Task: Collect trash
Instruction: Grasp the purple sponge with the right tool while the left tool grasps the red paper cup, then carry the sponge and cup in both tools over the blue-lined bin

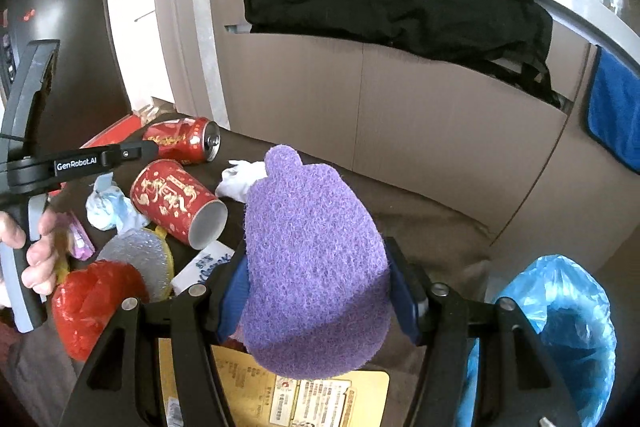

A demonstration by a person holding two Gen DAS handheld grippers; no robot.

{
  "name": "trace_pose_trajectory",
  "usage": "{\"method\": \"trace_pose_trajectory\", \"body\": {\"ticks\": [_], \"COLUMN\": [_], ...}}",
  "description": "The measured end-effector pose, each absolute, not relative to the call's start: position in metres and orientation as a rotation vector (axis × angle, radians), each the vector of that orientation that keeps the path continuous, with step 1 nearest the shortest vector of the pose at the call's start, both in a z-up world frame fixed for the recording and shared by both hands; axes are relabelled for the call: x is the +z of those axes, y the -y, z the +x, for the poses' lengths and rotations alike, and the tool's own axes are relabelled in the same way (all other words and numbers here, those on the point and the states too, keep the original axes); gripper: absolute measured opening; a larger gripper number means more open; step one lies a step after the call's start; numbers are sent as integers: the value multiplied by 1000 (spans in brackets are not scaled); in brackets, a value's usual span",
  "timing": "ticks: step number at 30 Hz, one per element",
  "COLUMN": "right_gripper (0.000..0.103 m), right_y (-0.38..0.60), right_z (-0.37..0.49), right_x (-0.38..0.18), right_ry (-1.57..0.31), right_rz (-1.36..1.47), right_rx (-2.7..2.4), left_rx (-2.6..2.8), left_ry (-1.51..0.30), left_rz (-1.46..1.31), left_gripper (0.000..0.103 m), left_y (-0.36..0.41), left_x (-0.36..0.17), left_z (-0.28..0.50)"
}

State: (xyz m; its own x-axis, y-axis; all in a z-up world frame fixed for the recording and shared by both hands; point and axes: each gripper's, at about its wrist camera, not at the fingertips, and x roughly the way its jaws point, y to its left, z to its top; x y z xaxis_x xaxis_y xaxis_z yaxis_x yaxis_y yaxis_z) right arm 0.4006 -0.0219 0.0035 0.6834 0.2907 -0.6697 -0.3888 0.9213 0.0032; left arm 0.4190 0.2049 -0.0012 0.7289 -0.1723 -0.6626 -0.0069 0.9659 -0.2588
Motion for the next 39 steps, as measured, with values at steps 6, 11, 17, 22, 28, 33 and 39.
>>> {"method": "trace_pose_trajectory", "body": {"ticks": [6,11,17,22,28,33,39], "right_gripper": [58,58,58,58,58,58,58], "right_y": [28,32,35,34,31,36,50], "right_z": [387,374,369,366,361,352,348], "right_x": [6,-1,-8,-7,-3,2,4], "right_ry": [-717,-731,-757,-754,-751,-723,-704], "right_rz": [-119,-116,-100,-116,-126,-142,-108], "right_rx": [395,399,386,374,376,364,349], "left_rx": [-125,-125,-160,-211,-254,-206,-142], "left_ry": [-768,-817,-820,-862,-916,-817,-717], "left_rz": [-373,-449,-508,-514,-620,-486,-334], "left_gripper": [7,12,14,19,29,13,4], "left_y": [-225,-238,-239,-230,-221,-204,-186], "left_x": [-4,-23,-26,-28,-40,-20,9], "left_z": [411,411,421,433,447,425,386]}}
